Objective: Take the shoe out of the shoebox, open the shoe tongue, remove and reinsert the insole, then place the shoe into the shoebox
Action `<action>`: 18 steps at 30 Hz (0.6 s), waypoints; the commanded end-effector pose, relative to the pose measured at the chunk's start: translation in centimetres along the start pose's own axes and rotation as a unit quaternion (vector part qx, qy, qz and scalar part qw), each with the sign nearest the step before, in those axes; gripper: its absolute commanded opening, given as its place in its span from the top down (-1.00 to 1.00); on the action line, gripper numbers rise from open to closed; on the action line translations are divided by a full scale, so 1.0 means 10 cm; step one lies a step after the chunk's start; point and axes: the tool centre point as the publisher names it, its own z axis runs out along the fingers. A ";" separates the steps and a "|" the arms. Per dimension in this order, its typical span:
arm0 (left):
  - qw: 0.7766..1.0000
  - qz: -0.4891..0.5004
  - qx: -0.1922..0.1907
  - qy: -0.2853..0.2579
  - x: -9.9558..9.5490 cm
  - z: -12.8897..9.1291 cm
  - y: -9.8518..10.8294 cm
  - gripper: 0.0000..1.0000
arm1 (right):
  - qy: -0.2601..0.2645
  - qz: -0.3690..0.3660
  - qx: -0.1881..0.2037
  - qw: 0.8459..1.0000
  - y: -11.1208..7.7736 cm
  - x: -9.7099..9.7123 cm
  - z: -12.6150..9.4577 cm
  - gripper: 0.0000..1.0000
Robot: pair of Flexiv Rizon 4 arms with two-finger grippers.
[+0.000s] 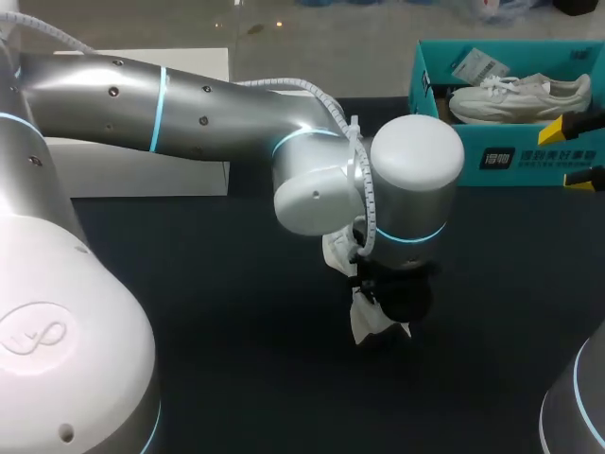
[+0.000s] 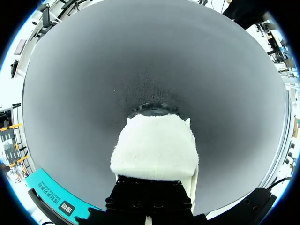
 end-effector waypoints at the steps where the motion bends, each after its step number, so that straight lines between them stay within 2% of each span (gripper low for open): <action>1: 1.000 -0.001 0.004 0.007 -0.05 0.13 0.00 1.00 | -0.001 0.001 0.000 1.000 0.00 0.00 0.00 -1.00; 3: 1.000 0.000 0.001 0.013 -0.02 0.10 -0.01 1.00 | -0.001 0.001 0.000 1.000 0.00 0.00 0.00 -1.00; 7: 1.000 -0.011 -0.016 0.007 0.04 -0.13 0.06 1.00 | -0.001 0.001 0.000 1.000 0.00 0.00 0.00 -1.00; 13: 0.997 -0.003 -0.071 0.003 0.09 -0.46 0.23 1.00 | -0.001 0.001 0.000 1.000 0.00 0.00 0.00 -1.00; 18: 0.994 0.005 -0.105 0.014 0.12 -0.48 0.46 1.00 | -0.001 0.001 0.000 1.000 0.00 0.00 0.00 -1.00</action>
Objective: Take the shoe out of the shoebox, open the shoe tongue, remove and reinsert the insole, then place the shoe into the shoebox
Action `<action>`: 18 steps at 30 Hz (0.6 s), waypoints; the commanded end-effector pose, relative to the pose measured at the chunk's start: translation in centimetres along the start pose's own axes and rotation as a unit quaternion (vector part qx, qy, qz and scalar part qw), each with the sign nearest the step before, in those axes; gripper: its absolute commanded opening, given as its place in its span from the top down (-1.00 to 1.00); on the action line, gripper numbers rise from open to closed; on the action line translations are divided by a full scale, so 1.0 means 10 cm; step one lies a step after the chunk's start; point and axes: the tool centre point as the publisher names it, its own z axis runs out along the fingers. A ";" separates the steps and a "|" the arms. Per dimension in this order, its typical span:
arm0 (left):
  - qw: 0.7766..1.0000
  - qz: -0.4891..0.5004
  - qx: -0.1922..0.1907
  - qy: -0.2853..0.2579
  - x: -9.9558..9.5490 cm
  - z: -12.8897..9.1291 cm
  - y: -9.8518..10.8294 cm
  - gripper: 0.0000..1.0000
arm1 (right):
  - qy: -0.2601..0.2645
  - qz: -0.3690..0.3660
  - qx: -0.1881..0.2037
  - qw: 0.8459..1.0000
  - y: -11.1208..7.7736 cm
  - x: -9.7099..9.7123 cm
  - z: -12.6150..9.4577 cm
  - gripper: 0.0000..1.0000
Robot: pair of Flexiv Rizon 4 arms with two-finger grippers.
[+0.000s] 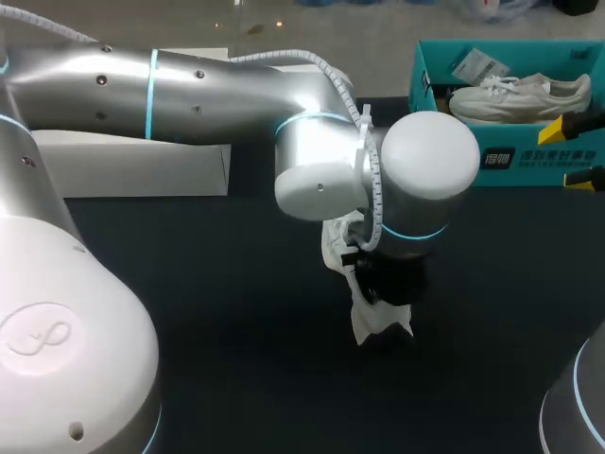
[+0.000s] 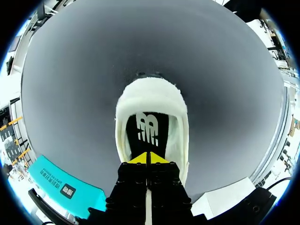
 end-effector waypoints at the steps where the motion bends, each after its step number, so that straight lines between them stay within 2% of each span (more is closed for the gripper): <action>1: 1.000 0.004 -0.020 0.003 0.04 -0.11 0.13 1.00 | -0.001 0.001 0.000 1.000 0.00 0.00 0.01 -1.00; 7: 0.999 0.006 -0.035 0.008 0.06 -0.04 0.31 1.00 | -0.001 0.001 0.000 1.000 0.00 0.00 0.01 -1.00; 13: 0.999 -0.001 -0.033 0.012 0.08 -0.02 0.32 1.00 | -0.001 0.001 0.000 1.000 0.00 0.00 0.01 -1.00; 14: 0.999 -0.004 -0.031 0.015 0.08 -0.02 0.31 0.54 | -0.001 0.001 0.000 1.000 0.00 0.00 0.01 -1.00; 15: 0.999 -0.007 -0.029 0.016 0.09 -0.01 0.31 -0.33 | -0.001 0.001 0.000 1.000 0.00 0.00 0.01 -1.00; 16: 0.999 -0.009 -0.026 0.017 0.10 0.00 0.31 -1.00 | -0.001 0.001 0.000 1.000 0.00 0.00 0.01 -1.00; 18: 0.999 -0.014 -0.024 0.022 0.11 0.03 0.31 -1.00 | -0.001 0.001 0.000 1.000 0.00 0.00 0.01 -1.00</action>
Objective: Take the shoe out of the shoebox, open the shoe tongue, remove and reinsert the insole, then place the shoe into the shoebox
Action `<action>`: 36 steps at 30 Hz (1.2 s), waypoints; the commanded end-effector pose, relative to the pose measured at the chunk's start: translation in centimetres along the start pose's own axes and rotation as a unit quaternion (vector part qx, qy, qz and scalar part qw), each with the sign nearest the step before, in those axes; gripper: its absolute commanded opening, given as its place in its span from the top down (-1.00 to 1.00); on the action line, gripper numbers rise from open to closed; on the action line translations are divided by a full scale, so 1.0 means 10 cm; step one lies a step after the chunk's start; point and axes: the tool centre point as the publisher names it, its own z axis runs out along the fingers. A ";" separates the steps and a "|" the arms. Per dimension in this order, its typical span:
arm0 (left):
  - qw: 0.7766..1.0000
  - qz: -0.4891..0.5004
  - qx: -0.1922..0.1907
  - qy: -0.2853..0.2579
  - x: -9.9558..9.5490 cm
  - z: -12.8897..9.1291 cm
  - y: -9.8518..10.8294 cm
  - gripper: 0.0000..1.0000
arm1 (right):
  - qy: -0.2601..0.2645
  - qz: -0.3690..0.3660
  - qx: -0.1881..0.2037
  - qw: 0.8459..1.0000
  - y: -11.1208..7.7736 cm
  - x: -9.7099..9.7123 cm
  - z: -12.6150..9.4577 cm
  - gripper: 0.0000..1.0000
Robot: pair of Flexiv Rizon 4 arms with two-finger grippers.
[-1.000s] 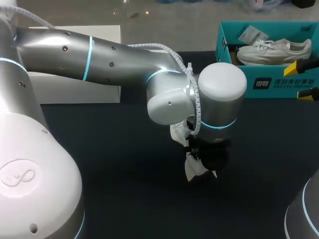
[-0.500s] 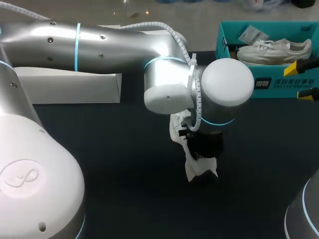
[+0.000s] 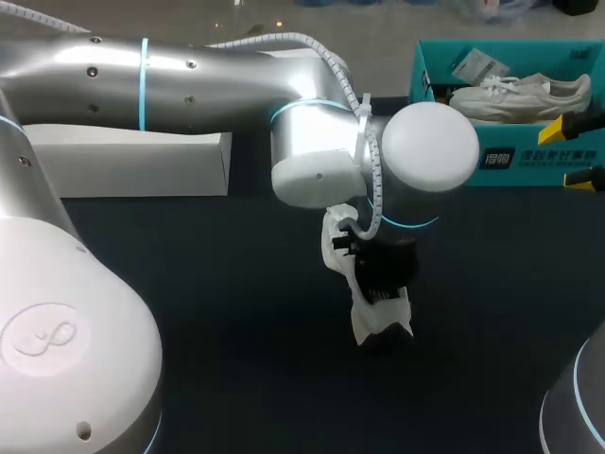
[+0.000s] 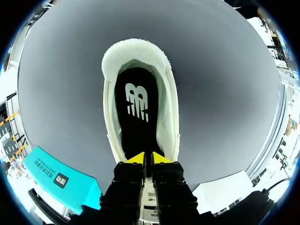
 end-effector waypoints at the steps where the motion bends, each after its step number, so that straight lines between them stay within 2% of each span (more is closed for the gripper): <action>1: 1.000 -0.006 0.004 0.005 0.00 0.04 0.00 -1.00 | -0.001 0.001 0.000 1.000 0.00 0.00 0.00 -1.00; 15: 1.000 -0.020 0.008 0.020 0.06 -0.02 -0.08 -1.00 | -0.001 0.001 0.000 1.000 0.00 0.00 0.00 -1.00; 18: 0.999 -0.026 0.008 0.027 0.09 0.00 -0.06 -1.00 | -0.001 0.001 0.000 1.000 0.00 0.00 0.00 -1.00; 36: 0.998 -0.043 -0.019 0.032 0.20 -0.18 0.21 -1.00 | -0.001 0.001 0.000 1.000 0.00 0.00 0.00 -1.00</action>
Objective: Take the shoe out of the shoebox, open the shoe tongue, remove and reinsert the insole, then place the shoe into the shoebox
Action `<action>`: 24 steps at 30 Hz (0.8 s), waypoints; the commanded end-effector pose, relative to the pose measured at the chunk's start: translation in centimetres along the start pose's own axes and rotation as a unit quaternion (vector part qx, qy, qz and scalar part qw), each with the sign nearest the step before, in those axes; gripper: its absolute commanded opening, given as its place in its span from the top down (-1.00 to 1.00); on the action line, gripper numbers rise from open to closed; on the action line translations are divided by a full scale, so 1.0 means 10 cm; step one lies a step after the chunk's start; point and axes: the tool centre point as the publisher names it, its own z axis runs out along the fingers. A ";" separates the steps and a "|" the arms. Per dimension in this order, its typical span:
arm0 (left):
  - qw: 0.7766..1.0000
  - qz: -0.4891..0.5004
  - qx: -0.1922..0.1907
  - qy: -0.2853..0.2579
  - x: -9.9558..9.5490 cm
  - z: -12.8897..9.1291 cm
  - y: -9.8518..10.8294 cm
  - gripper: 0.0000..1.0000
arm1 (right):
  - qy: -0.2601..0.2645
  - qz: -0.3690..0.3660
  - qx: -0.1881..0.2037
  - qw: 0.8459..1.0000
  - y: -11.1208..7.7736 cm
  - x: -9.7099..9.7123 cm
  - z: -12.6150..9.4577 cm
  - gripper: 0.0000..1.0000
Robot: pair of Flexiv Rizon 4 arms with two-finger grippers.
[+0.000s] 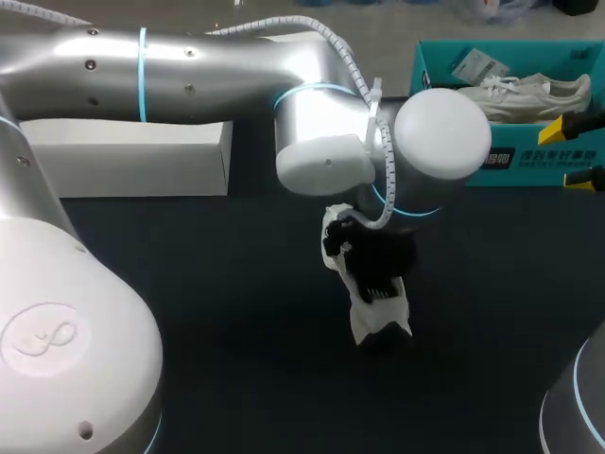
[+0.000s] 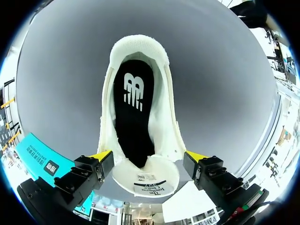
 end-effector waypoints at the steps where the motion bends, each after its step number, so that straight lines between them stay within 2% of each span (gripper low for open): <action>1: 1.000 -0.003 -0.004 -0.001 0.06 -0.05 0.05 -1.00 | -0.001 0.001 0.000 1.000 0.00 0.00 0.00 -1.00; 9: 0.999 -0.020 -0.026 -0.001 0.15 -0.17 0.34 -1.00 | -0.001 0.001 0.000 1.000 0.00 0.00 0.00 -1.00; 16: 0.999 -0.022 -0.042 -0.021 0.07 -0.35 0.59 -1.00 | -0.001 0.001 0.000 1.000 0.00 0.00 0.00 -1.00; 20: 0.998 -0.024 -0.047 -0.021 0.05 -0.33 0.73 -1.00 | -0.001 0.001 0.000 1.000 0.00 0.00 0.00 -1.00; 21: 0.998 -0.025 -0.048 -0.021 0.05 -0.32 0.75 -0.72 | -0.001 0.001 0.000 1.000 0.00 0.00 0.00 -1.00; 22: 0.998 -0.025 -0.049 -0.020 0.05 -0.30 0.77 0.16 | -0.001 0.001 0.000 1.000 0.00 0.00 0.00 -1.00; 23: 0.998 -0.025 -0.047 -0.022 0.05 -0.29 0.78 0.95 | -0.001 0.001 0.000 1.000 0.00 0.00 0.00 -1.00; 24: 0.998 -0.023 -0.046 -0.022 0.04 -0.27 0.79 1.00 | -0.001 0.001 0.000 1.000 0.00 0.00 0.00 -1.00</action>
